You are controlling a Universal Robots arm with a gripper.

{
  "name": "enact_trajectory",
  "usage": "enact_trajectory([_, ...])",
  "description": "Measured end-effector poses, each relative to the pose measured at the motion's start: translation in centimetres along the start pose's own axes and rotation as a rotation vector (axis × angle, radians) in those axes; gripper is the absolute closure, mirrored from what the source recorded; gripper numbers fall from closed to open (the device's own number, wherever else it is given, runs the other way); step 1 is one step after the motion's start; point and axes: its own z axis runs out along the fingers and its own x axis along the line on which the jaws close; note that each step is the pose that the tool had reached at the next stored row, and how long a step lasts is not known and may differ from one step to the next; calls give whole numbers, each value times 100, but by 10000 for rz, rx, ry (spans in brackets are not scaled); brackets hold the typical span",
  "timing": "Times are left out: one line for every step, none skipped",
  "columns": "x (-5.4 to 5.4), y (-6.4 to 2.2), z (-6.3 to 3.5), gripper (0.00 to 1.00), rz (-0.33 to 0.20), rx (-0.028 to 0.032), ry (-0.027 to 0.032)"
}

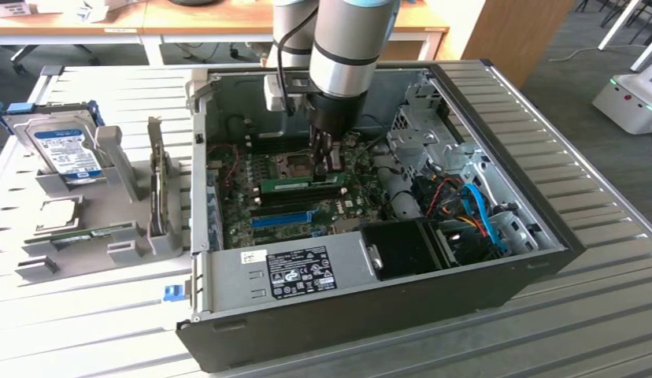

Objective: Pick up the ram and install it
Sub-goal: 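Insert the ram into the slot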

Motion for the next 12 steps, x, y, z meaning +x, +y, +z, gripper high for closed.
enact_trajectory([0,0,10,88,0,0,-1])
enact_trajectory([1,-1,19,88,0,0,-1])
enact_trajectory([1,-1,28,88,0,0,-1])
enact_trajectory([1,-2,38,88,0,0,0])
enact_trajectory([1,-2,46,88,0,0,-1])
enact_trajectory([1,-3,54,88,0,0,-1])
enact_trajectory([2,-3,62,88,0,0,-1])
enact_trajectory([2,-4,69,88,0,0,-1])
enact_trajectory([2,-4,76,88,0,0,0])
enact_trajectory([2,-4,84,88,0,0,0])
enact_trajectory([2,-5,92,88,0,0,-1])
enact_trajectory([3,-5,99,88,0,0,0])
